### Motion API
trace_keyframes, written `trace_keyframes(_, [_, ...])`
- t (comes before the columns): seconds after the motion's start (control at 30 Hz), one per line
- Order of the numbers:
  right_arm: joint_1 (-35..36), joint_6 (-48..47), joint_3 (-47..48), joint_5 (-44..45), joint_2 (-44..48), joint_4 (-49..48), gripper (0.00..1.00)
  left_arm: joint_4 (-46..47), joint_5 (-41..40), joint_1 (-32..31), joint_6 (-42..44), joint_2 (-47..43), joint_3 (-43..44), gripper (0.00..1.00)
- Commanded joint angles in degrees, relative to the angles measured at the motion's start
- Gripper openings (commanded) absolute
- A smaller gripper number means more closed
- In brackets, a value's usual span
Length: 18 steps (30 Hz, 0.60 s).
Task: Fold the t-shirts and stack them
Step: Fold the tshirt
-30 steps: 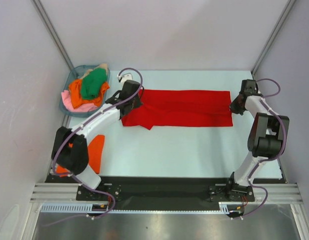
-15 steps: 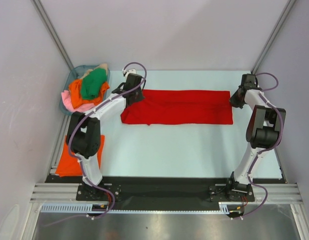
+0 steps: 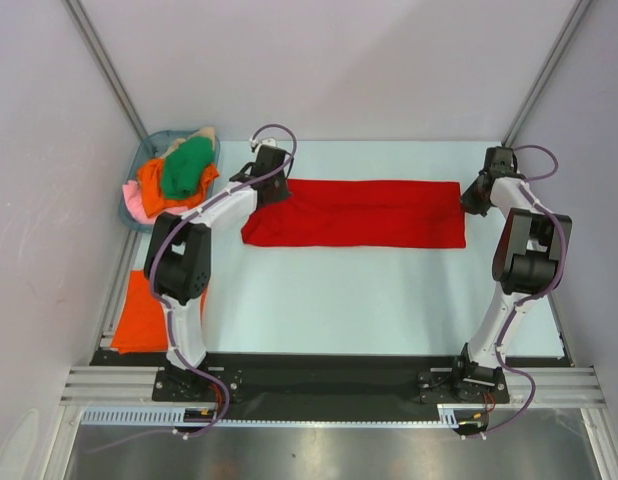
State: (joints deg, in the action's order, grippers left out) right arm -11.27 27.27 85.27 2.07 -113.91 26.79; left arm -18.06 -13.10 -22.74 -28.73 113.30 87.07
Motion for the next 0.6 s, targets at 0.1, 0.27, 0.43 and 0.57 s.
trace_keyframes(0.1, [-0.8, -1.1, 3.1, 0.3, -1.5, 0.4, 0.00, 1.2, 0.1, 0.6, 1.7, 1.4, 4.1, 0.00])
trace_keyframes(0.27, [-0.9, -1.1, 3.9, 0.5, -1.9, 0.5, 0.01, 0.9, 0.6, 1.3, 1.6, 2.7, 6.0, 0.00])
trace_keyframes(0.43, [-1.1, -1.8, 5.2, 0.2, -3.1, 0.7, 0.14, 0.4, 0.9, 1.6, 1.3, 4.2, 7.5, 0.00])
trace_keyframes(0.57, [-1.3, -5.6, 7.7, 2.2, -4.3, 2.6, 0.36, -0.2, 0.5, 2.4, 1.5, 5.1, 8.4, 0.08])
